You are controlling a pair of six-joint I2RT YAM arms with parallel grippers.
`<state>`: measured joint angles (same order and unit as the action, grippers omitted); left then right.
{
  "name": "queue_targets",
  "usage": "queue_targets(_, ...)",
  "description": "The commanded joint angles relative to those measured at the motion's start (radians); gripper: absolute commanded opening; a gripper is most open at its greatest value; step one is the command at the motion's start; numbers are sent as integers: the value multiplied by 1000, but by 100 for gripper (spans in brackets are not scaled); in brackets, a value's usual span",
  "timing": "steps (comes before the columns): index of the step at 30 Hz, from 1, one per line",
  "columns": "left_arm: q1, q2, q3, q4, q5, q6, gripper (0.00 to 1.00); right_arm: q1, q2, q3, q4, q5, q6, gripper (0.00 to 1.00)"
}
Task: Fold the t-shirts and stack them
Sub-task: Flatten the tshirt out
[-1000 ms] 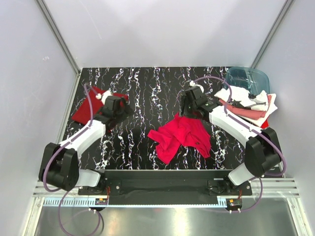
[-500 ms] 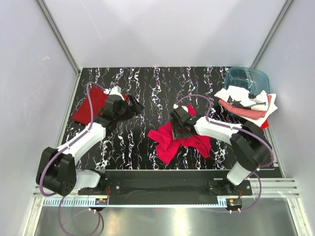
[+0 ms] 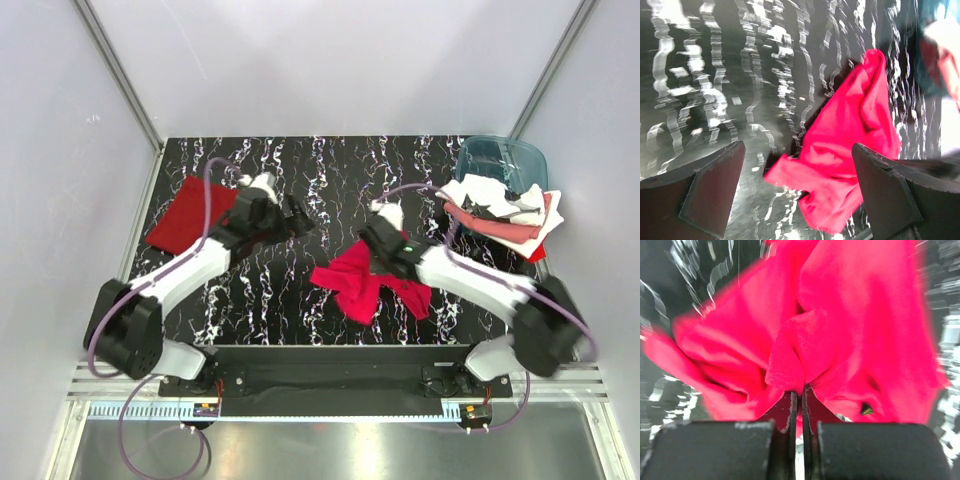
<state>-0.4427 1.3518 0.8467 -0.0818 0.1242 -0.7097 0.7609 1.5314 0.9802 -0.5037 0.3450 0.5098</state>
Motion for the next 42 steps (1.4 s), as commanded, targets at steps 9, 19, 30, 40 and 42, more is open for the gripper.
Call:
queue_targets(9, -211, 259, 302, -151, 72, 164, 94, -67, -484, -178, 73, 190, 56, 0)
queue_targets(19, -335, 337, 356, -93, 121, 222, 95, -74, -488, -172, 63, 209, 64, 0)
queue_targets(30, -392, 435, 338, 79, 238, 191, 96, -83, -600, -218, 76, 246, 90, 0)
queue_targets(40, -485, 503, 367, 226, 252, 214, 91, -95, -631, -230, 83, 224, 98, 0)
queue_targets(42, -485, 501, 362, 228, 255, 196, 68, -97, -642, -235, 83, 226, 98, 0)
